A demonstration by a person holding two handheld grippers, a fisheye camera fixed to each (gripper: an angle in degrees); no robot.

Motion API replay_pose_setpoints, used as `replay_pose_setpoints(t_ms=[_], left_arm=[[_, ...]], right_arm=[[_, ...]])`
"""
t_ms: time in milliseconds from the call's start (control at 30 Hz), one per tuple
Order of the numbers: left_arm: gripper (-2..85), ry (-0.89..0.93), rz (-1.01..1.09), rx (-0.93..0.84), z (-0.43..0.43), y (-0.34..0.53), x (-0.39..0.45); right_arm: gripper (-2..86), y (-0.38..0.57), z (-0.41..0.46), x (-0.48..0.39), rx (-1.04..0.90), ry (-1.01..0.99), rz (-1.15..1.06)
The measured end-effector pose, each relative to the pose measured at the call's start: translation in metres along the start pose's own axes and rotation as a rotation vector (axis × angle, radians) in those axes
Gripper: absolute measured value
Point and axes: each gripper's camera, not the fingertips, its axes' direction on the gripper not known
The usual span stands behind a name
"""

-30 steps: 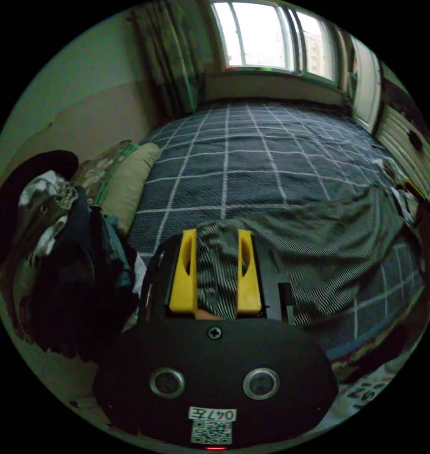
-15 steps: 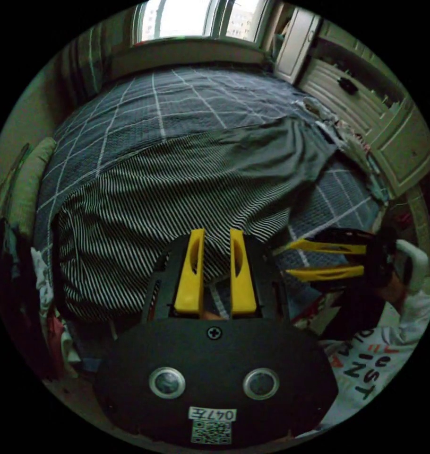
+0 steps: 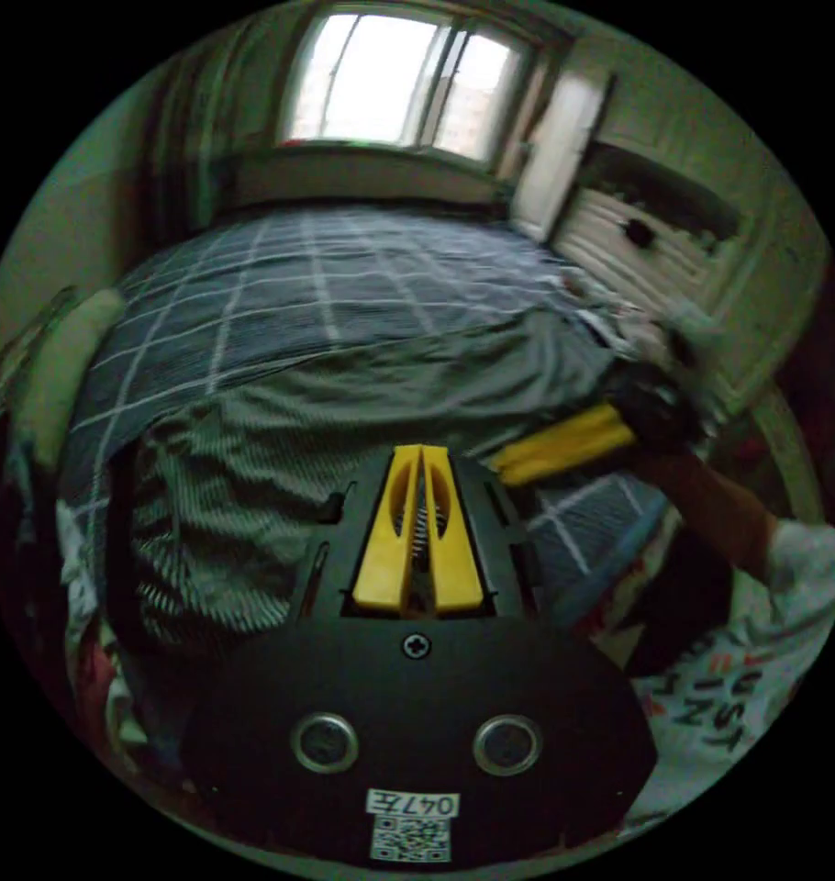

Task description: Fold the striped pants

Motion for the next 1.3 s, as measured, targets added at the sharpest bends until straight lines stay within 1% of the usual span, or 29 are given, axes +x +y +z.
replay_pose_setpoints(t_ms=[33,67,100,133,167,200,233,300,367,433,467,500,533,567,600,633,667,733,800,833,1000,1033,1167,1300], left_arm=[[1.2,0.094,0.060,-0.006,-0.004,0.007,0.004],[2.1,0.119,0.084,-0.044,-0.001,0.013,0.005],[2.6,0.103,0.091,-0.071,0.001,0.015,0.004],[3.3,0.033,0.098,-0.117,0.005,0.021,0.003],[3.6,-0.027,0.101,-0.132,0.006,0.026,0.000],[3.4,-0.035,0.098,-0.130,0.004,0.028,-0.002],[3.0,-0.014,0.069,-0.109,-0.002,0.034,-0.010],[1.6,0.064,-0.003,-0.059,-0.016,0.046,-0.026],[0.4,0.132,-0.095,-0.031,-0.032,0.066,-0.051],[0.0,0.107,-0.142,-0.021,-0.048,0.084,-0.067],[0.1,0.066,-0.168,0.013,-0.064,0.098,-0.075],[0.5,0.042,-0.184,0.036,-0.073,0.106,-0.079],[1.3,-0.023,-0.223,0.080,-0.091,0.122,-0.088],[3.9,-0.135,-0.257,0.109,-0.110,0.138,-0.094],[5.3,-0.202,-0.271,0.117,-0.118,0.145,-0.097],[8.1,-0.343,-0.310,0.119,-0.134,0.159,-0.103],[10.1,-0.452,-0.360,0.112,-0.147,0.173,-0.110],[11.3,-0.495,-0.419,0.101,-0.162,0.194,-0.122],[12.0,-0.435,-0.470,0.106,-0.169,0.215,-0.137],[12.7,-0.401,-0.513,0.108,-0.171,0.229,-0.148],[14.0,-0.361,-0.683,0.045,-0.172,0.273,-0.194],[14.2,-0.317,-0.716,0.056,-0.171,0.283,-0.204],[14.3,-0.180,-0.814,0.085,-0.168,0.307,-0.230],[12.6,-0.144,-0.892,0.133,-0.169,0.324,-0.250]], right_arm=[[0.0,-0.008,0.001,0.020,-0.011,-0.149,0.077],[0.0,-0.011,0.004,0.029,-0.019,-0.217,0.110],[0.0,-0.016,0.009,0.044,-0.031,-0.332,0.167],[0.0,-0.019,0.016,0.054,-0.039,-0.436,0.208],[-0.1,-0.020,0.020,0.057,-0.043,-0.486,0.228],[-0.1,-0.021,0.025,0.059,-0.044,-0.571,0.260],[-0.1,-0.021,0.027,0.054,-0.030,-0.631,0.281],[-0.2,-0.021,0.027,0.037,-0.024,-0.679,0.273],[-0.2,-0.022,0.026,0.010,-0.046,-0.681,0.248],[-0.1,-0.022,0.031,-0.038,-0.129,-0.627,0.183],[-0.1,-0.021,0.035,-0.051,-0.161,-0.600,0.160],[0.1,-0.020,0.042,-0.075,-0.206,-0.532,0.116],[0.3,-0.019,0.043,-0.096,-0.193,-0.451,0.074],[0.5,-0.019,0.042,-0.106,-0.171,-0.411,0.053],[1.0,-0.018,0.033,-0.125,-0.111,-0.331,0.009],[1.9,-0.018,0.017,-0.145,-0.024,-0.246,-0.035],[2.7,-0.017,0.008,-0.155,0.026,-0.202,-0.048],[5.3,-0.013,-0.026,-0.192,0.181,-0.045,-0.046],[6.0,-0.011,-0.040,-0.222,0.217,0.039,-0.060],[6.2,-0.011,-0.042,-0.244,0.207,0.091,-0.085],[6.1,-0.021,-0.027,-0.327,0.100,0.305,-0.224],[6.0,-0.024,-0.025,-0.342,0.088,0.346,-0.251],[5.7,-0.034,-0.023,-0.375,0.030,0.400,-0.308],[5.3,-0.037,-0.030,-0.398,-0.004,0.410,-0.292]])
